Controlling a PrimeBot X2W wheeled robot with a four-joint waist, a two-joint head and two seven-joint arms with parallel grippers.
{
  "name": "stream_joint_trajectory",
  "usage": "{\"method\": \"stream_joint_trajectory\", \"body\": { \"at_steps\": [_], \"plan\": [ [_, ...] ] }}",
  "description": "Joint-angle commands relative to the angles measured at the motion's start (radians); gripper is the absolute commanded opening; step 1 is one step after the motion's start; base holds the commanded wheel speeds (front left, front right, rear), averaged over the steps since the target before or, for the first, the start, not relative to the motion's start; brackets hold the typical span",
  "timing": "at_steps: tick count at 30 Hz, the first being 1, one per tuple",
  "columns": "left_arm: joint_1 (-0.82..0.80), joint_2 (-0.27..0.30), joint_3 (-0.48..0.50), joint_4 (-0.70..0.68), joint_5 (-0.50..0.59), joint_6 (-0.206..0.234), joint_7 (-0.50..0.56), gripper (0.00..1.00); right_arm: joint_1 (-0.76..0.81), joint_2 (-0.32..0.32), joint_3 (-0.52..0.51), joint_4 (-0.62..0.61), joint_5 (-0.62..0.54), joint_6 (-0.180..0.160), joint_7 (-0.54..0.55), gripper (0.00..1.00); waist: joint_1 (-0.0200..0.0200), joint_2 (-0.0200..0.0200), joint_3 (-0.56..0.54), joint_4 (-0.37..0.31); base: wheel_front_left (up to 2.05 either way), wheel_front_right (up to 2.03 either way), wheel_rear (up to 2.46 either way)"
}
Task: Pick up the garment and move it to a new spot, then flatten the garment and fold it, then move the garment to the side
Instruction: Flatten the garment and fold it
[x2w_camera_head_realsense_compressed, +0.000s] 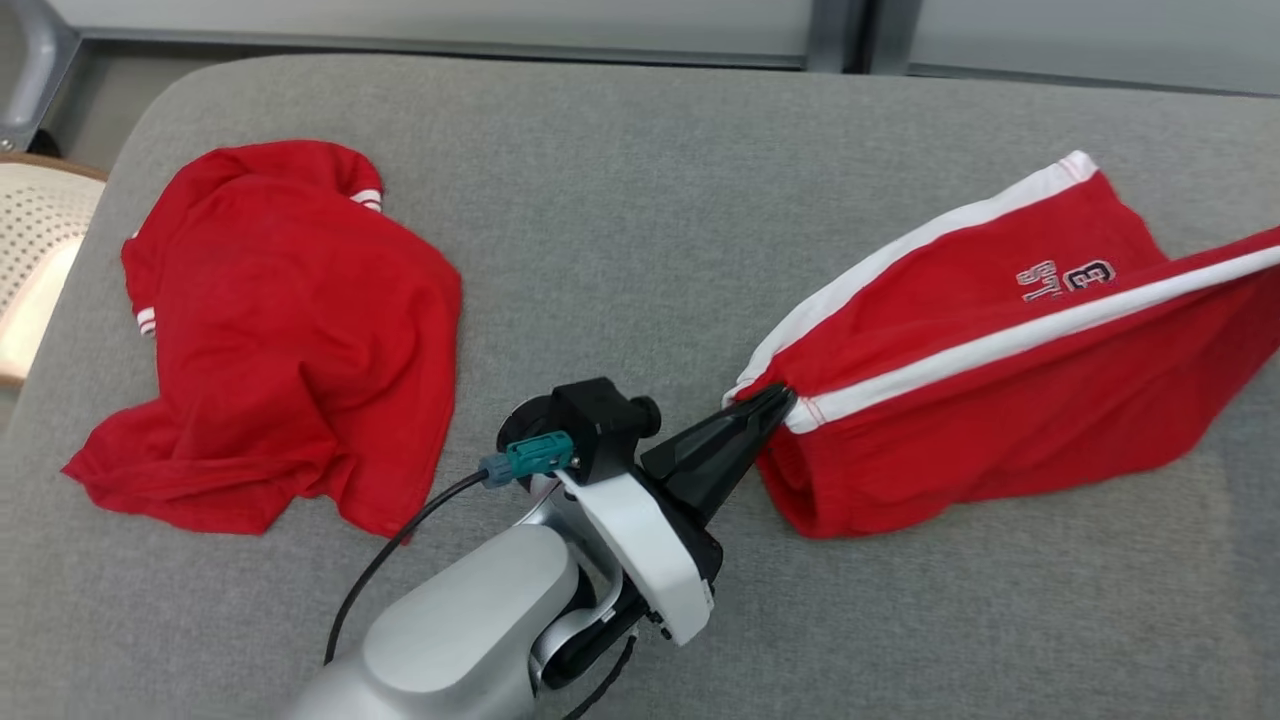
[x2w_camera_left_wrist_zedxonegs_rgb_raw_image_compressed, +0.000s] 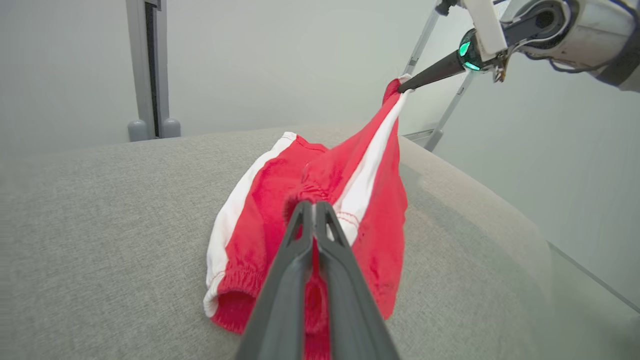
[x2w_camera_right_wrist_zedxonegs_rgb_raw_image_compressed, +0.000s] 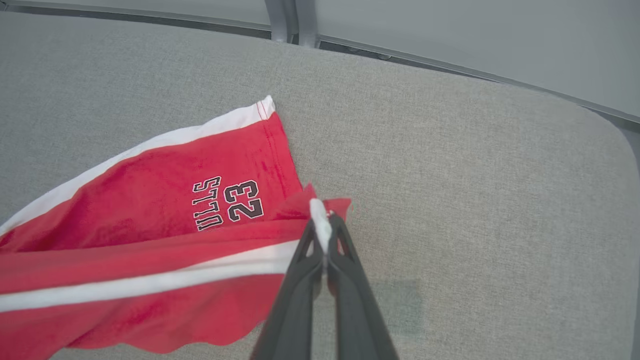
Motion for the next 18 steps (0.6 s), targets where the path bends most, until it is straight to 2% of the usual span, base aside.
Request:
{"method": "stream_joint_trajectory", "body": {
  "at_steps": [1, 10, 18],
  "plan": [
    [-0.030, -0.016, -0.002, 0.026, 0.009, -0.006, -0.014, 0.00, -0.025, 0.010, -0.006, 0.013, -0.027, -0.002, 0.023, 0.00, 0.0000, -0.0001, 0.064, 0.068, 0.00, 0.00, 0.00],
    [-0.095, -0.083, -0.029, 0.107, 0.003, -0.016, -0.046, 0.00, -0.093, 0.053, -0.041, 0.067, -0.109, -0.002, 0.070, 0.00, 0.0000, -0.0001, 0.124, 0.140, 0.00, 0.00, 0.00],
    [-0.132, -0.114, -0.059, 0.130, -0.015, -0.017, -0.058, 0.00, -0.131, 0.072, -0.071, 0.093, -0.171, -0.002, 0.095, 0.00, 0.0000, -0.0001, 0.164, 0.184, 0.00, 0.00, 0.00]
  ]
}}
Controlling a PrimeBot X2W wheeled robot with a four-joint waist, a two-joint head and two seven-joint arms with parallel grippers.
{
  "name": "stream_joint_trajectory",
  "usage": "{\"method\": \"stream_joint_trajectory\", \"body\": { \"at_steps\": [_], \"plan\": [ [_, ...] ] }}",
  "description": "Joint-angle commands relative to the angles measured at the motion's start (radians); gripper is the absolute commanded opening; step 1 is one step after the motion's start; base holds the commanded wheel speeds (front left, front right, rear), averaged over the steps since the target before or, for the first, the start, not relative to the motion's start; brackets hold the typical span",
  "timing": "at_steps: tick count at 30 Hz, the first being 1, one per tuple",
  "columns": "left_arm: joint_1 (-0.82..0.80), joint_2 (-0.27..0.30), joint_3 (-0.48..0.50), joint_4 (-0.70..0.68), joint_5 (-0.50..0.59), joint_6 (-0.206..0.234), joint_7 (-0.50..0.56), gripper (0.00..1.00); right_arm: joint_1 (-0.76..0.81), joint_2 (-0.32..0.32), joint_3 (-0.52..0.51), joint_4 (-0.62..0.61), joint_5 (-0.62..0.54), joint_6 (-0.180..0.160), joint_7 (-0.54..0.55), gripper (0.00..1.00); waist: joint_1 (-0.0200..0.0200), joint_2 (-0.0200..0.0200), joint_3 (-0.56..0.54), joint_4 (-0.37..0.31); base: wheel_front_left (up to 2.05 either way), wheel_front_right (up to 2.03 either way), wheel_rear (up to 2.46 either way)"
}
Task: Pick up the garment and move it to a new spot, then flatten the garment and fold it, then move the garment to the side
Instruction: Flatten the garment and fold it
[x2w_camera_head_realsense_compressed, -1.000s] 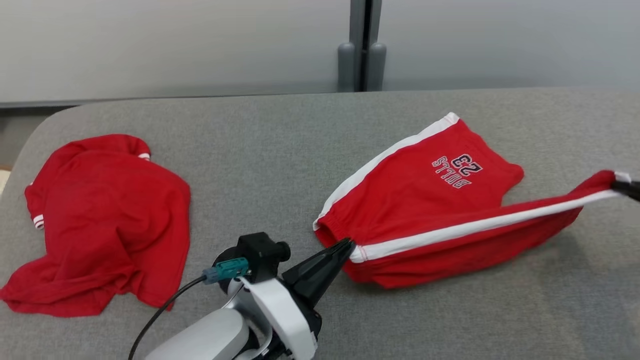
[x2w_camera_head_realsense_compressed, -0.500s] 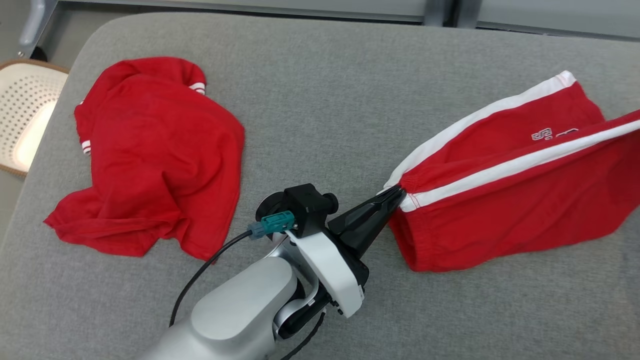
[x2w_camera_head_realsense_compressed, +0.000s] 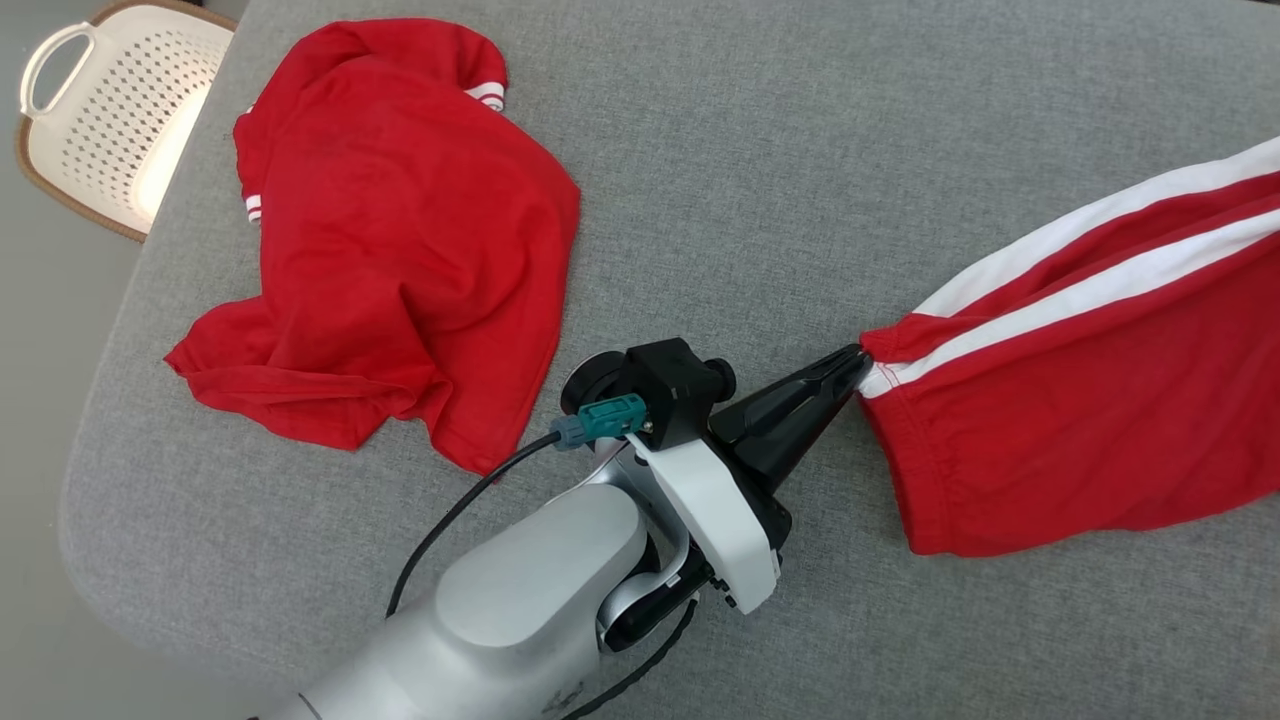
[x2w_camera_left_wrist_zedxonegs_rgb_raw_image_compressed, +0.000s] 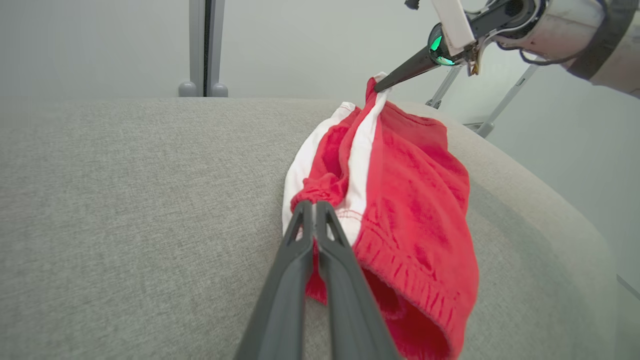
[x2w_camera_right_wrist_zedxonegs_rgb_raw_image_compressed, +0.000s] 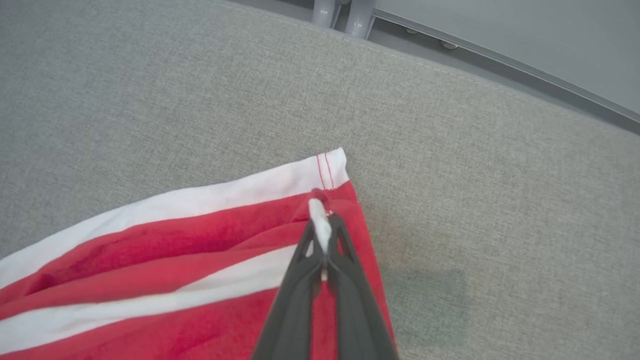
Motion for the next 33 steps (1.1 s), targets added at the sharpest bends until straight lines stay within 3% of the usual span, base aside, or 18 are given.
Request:
{"method": "stream_joint_trajectory", "body": {
  "at_steps": [1, 14, 15, 16, 17, 18, 19, 28, 33],
  "plan": [
    [-0.017, 0.001, -0.002, 0.004, -0.005, -0.003, -0.005, 0.00, -0.014, 0.002, -0.005, 0.001, -0.011, -0.002, 0.007, 0.00, 0.0000, 0.0000, 0.011, 0.011, 0.00, 0.00, 0.00],
    [-0.015, -0.013, 0.048, -0.023, 0.021, -0.003, -0.006, 0.00, -0.030, 0.012, -0.041, -0.003, -0.076, -0.002, -0.037, 0.02, 0.0000, 0.0000, 0.050, 0.029, 0.00, 0.00, 0.00],
    [-0.015, -0.013, 0.048, -0.020, 0.021, -0.003, -0.006, 0.00, -0.031, 0.013, -0.044, -0.008, -0.086, -0.002, -0.057, 0.48, 0.0000, 0.0000, 0.052, 0.028, 0.00, 0.00, 0.00],
    [-0.015, -0.014, 0.046, -0.016, 0.020, -0.003, -0.006, 0.18, -0.032, 0.014, -0.051, -0.007, -0.093, -0.002, -0.077, 1.00, 0.0000, 0.0000, 0.053, 0.027, 0.00, 0.00, 0.00],
    [-0.015, -0.014, 0.041, -0.011, 0.019, -0.003, -0.006, 0.36, -0.032, 0.018, -0.057, -0.003, -0.098, -0.002, -0.098, 1.00, 0.0000, 0.0000, 0.054, 0.026, 0.00, 0.00, 0.00],
    [-0.015, -0.014, 0.038, -0.008, 0.020, -0.003, -0.006, 0.63, -0.029, 0.024, -0.060, 0.002, -0.099, -0.002, -0.110, 1.00, 0.0000, 0.0000, 0.053, 0.024, 0.00, 0.00, 0.00],
    [-0.014, -0.014, 0.031, 0.001, 0.018, -0.003, -0.006, 1.00, -0.023, 0.030, -0.062, 0.007, -0.100, -0.002, -0.118, 1.00, 0.0000, 0.0000, 0.052, 0.021, 0.00, 0.00, 0.00],
    [0.007, -0.014, 0.090, 0.038, 0.055, -0.003, -0.004, 1.00, 0.019, 0.064, -0.054, 0.023, -0.117, -0.002, -0.204, 1.00, 0.0000, 0.0000, 0.008, -0.013, 0.00, 0.00, 0.00],
    [0.066, -0.013, 0.205, 0.048, 0.084, -0.003, -0.004, 1.00, 0.071, 0.104, -0.035, -0.033, -0.106, -0.001, -0.381, 1.00, 0.0000, 0.0000, -0.057, -0.054, 0.00, 0.00, 0.00]
  ]
}}
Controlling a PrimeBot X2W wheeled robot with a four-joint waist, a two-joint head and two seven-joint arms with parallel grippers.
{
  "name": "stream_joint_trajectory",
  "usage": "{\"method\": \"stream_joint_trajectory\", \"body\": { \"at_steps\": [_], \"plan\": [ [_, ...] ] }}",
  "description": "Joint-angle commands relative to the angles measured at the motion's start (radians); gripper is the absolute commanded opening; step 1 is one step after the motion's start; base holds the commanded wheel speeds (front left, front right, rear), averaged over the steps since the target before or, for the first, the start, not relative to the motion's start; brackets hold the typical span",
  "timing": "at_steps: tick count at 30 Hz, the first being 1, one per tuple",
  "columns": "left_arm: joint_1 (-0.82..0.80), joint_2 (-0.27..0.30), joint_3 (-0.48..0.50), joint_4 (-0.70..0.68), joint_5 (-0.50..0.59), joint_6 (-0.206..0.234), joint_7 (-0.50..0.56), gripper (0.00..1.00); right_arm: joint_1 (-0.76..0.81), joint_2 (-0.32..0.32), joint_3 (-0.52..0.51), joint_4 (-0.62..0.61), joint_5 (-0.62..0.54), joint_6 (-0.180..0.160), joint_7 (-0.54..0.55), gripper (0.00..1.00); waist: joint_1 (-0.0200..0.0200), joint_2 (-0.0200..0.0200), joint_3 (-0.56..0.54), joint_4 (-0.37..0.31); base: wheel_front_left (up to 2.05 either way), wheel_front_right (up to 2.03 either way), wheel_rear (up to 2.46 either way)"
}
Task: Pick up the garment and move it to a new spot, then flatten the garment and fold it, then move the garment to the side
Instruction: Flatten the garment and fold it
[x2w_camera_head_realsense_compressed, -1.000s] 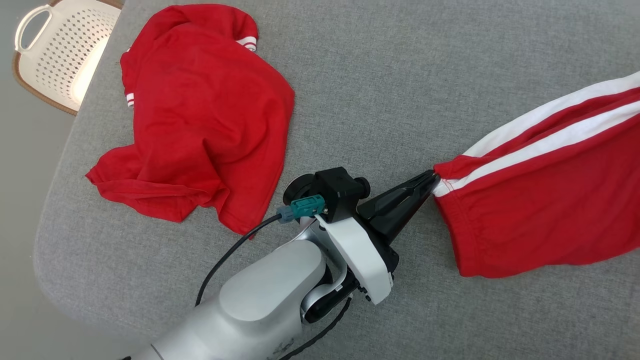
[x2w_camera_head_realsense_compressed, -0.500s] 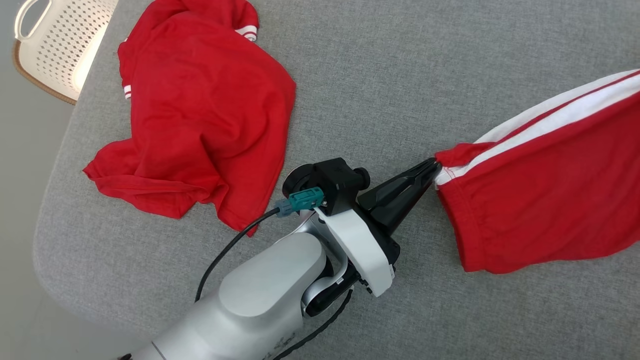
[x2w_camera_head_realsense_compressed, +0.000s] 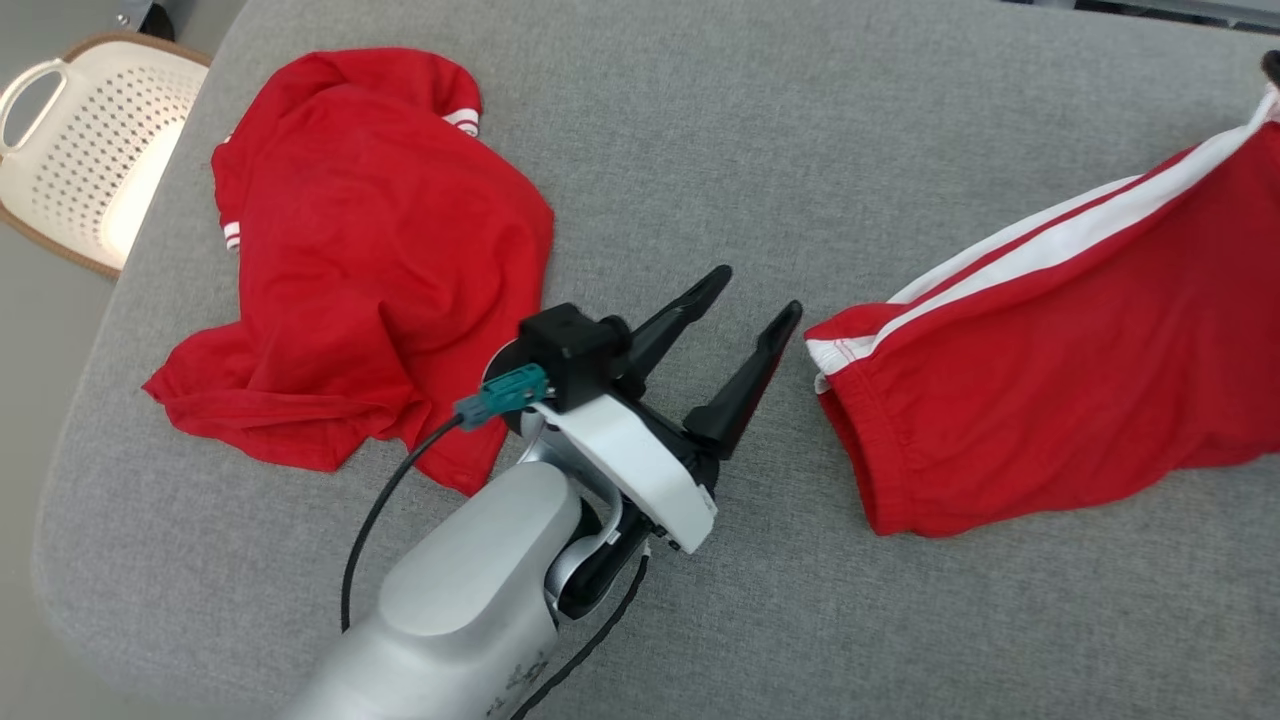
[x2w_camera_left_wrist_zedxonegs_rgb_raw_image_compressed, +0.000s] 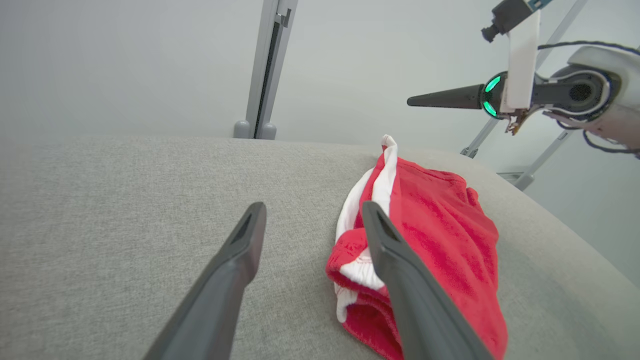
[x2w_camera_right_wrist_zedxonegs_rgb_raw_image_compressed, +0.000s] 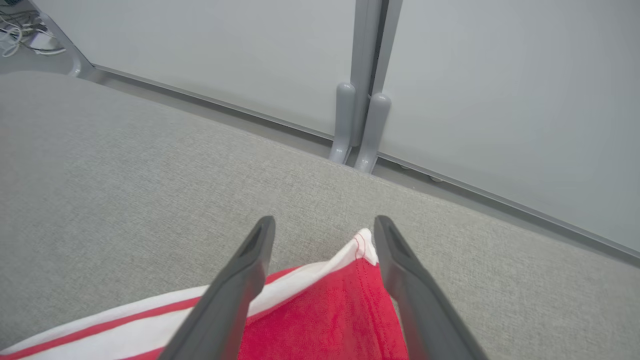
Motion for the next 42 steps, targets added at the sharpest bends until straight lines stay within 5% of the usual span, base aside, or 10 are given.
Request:
{"method": "stream_joint_trajectory", "body": {
  "at_steps": [1, 8, 19, 23, 32, 42],
  "plan": [
    [0.031, 0.006, 0.045, -0.007, -0.006, -0.001, 0.000, 1.00, 0.034, 0.014, 0.014, -0.024, 0.008, -0.001, -0.062, 1.00, 0.0000, 0.0000, -0.046, -0.035, 0.00, 0.00, 0.00],
    [0.138, 0.005, 0.251, -0.058, 0.102, 0.055, 0.000, 1.00, 0.164, 0.090, 0.034, -0.096, 0.086, -0.001, -0.343, 1.00, 0.0000, 0.0000, -0.150, -0.111, 0.00, 0.00, 0.00],
    [0.337, 0.005, 0.501, -0.158, 0.236, 0.098, 0.000, 1.00, 0.387, 0.179, 0.095, -0.092, -0.030, -0.001, -0.782, 1.00, 0.0000, 0.0000, -0.290, -0.237, 0.00, 0.00, 0.00],
    [0.416, 0.005, 0.577, -0.196, 0.265, 0.109, 0.000, 1.00, 0.485, 0.211, 0.036, -0.071, -0.111, -0.001, -0.812, 1.00, 0.0000, 0.0000, -0.316, -0.276, 0.00, 0.00, 0.00],
    [0.560, 0.005, 0.672, -0.254, 0.389, 0.114, 0.000, 1.00, 0.805, 0.375, -0.350, -0.200, -0.426, -0.001, -0.813, 1.00, 0.0000, 0.0000, -0.352, -0.341, 0.00, 0.00, 0.00],
    [0.647, 0.005, 0.663, -0.316, 0.425, 0.150, 0.000, 1.00, 0.923, 0.468, -0.466, -0.269, -0.539, -0.001, -0.813, 1.00, 0.0000, 0.0000, -0.342, -0.352, 0.00, 0.00, 0.00]
  ]
}}
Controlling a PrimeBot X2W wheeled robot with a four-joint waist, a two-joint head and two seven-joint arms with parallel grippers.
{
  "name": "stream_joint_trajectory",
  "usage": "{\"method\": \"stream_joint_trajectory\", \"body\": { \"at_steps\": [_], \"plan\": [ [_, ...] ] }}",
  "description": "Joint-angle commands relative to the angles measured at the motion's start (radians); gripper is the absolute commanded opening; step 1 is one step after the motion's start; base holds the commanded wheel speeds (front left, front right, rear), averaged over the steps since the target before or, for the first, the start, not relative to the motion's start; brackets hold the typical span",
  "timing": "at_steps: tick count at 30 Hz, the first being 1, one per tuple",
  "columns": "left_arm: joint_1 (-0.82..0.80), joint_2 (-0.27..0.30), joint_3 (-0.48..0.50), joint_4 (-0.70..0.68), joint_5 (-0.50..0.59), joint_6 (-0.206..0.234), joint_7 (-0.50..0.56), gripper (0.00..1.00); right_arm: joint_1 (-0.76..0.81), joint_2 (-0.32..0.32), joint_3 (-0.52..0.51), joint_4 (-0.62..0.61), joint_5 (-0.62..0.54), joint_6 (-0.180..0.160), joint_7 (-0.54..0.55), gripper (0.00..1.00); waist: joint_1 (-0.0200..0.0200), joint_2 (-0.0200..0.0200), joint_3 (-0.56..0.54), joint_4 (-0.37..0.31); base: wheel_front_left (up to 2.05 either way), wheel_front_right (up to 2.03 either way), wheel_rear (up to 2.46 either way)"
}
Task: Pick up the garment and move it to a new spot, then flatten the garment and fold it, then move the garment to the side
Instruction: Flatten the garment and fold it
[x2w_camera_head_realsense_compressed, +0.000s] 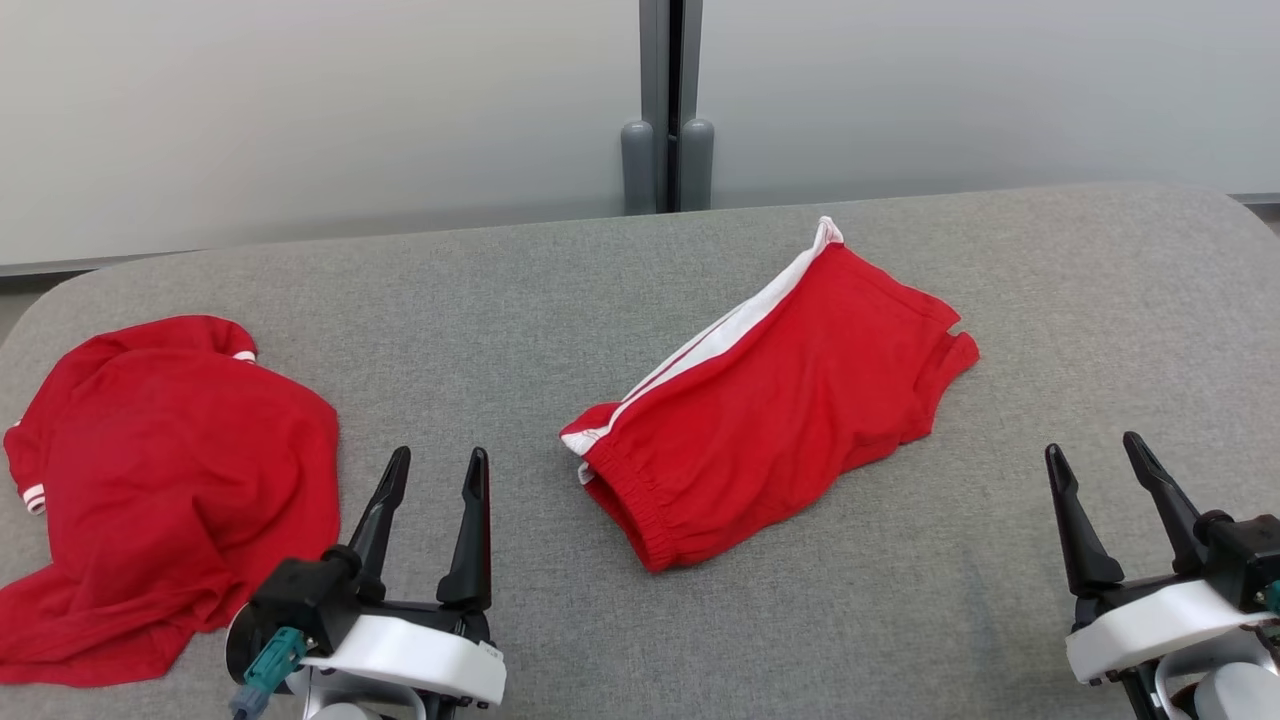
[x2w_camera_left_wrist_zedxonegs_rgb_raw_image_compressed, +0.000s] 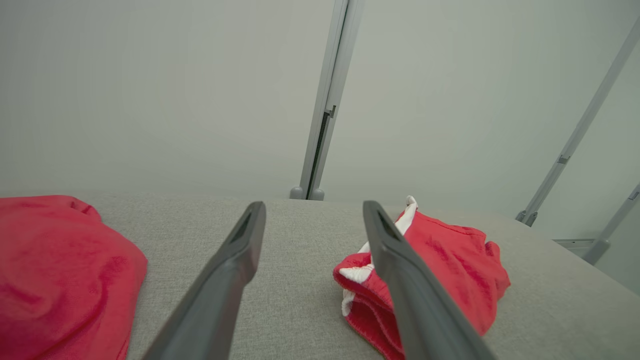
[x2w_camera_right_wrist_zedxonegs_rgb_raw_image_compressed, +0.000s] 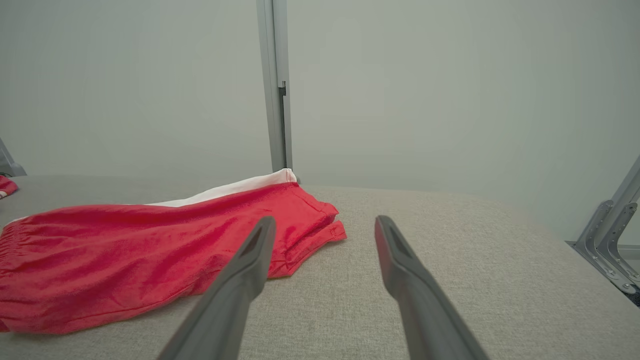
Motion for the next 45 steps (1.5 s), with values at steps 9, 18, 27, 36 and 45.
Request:
{"method": "stream_joint_trajectory", "body": {
  "at_steps": [9, 18, 27, 36, 45],
  "plan": [
    [-0.048, 0.005, -0.041, -0.013, -0.013, 0.007, 0.000, 1.00, -0.048, 0.030, -0.029, 0.106, 0.107, 0.000, 0.016, 1.00, 0.0000, -0.0001, 0.045, 0.055, 0.00, 0.00, 0.00],
    [-0.112, 0.005, -0.116, -0.024, 0.092, 0.033, 0.000, 1.00, -0.178, 0.022, -0.058, 0.215, 0.451, 0.000, 0.226, 1.00, 0.0000, -0.0001, 0.146, 0.149, 0.00, 0.00, 0.00],
    [-0.163, 0.004, -0.195, -0.040, 0.084, 0.057, 0.000, 1.00, -0.279, -0.025, -0.123, 0.295, 0.690, 0.000, 0.403, 1.00, 0.0000, -0.0001, 0.220, 0.242, 0.00, 0.00, 0.00],
    [-0.199, 0.005, -0.245, -0.052, 0.053, 0.066, 0.000, 1.00, -0.341, -0.078, -0.131, 0.357, 0.801, 0.000, 0.502, 1.00, 0.0000, -0.0001, 0.260, 0.305, 0.00, 0.00, 0.00],
    [-0.212, 0.004, -0.253, -0.058, 0.047, 0.081, 0.000, 1.00, -0.425, -0.098, -0.100, 0.447, 0.815, 0.001, 0.563, 1.00, 0.0000, -0.0001, 0.284, 0.334, 0.00, 0.00, 0.00]
  ]
}}
